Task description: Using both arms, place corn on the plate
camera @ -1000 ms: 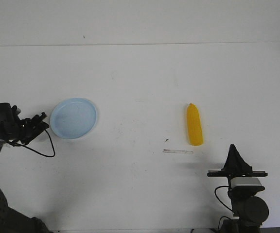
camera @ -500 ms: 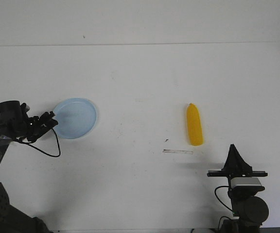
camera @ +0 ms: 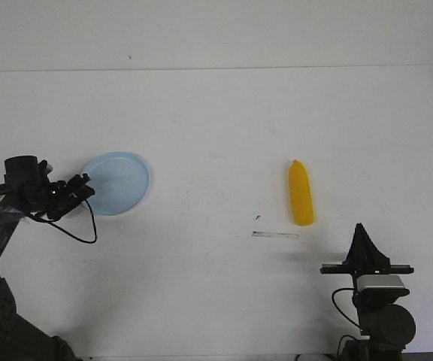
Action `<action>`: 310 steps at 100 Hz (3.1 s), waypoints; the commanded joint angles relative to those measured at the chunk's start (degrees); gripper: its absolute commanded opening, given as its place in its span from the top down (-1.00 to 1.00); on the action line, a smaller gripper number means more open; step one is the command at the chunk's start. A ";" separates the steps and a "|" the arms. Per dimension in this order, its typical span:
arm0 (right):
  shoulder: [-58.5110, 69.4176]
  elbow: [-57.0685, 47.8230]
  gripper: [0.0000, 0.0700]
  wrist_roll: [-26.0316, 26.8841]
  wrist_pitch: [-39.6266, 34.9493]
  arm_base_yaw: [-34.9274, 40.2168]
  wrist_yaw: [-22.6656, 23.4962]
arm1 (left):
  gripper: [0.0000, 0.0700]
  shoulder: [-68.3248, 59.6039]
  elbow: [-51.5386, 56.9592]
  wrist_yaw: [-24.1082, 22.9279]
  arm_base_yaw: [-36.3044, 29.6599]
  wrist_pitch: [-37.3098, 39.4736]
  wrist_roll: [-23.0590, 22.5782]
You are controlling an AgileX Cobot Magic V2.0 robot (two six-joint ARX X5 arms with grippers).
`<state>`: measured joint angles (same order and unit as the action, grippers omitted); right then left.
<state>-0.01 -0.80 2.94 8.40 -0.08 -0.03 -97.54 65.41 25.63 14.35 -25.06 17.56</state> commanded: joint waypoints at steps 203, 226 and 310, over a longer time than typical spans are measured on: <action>0.09 0.07 0.98 -0.02 0.59 0.02 0.00 | 1.00 -0.07 0.94 -7.76 -38.38 5.90 12.11; 0.09 0.07 0.98 -0.02 0.59 0.02 0.00 | 0.90 -0.66 0.94 -7.82 -38.38 6.36 12.09; 0.09 0.04 0.98 -0.02 0.59 0.02 0.00 | 1.00 21.57 -9.01 -13.29 -29.31 25.24 -2.27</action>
<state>-0.01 -0.80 2.96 8.40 -0.08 -0.03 -77.82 58.76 13.04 -15.44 -3.95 19.29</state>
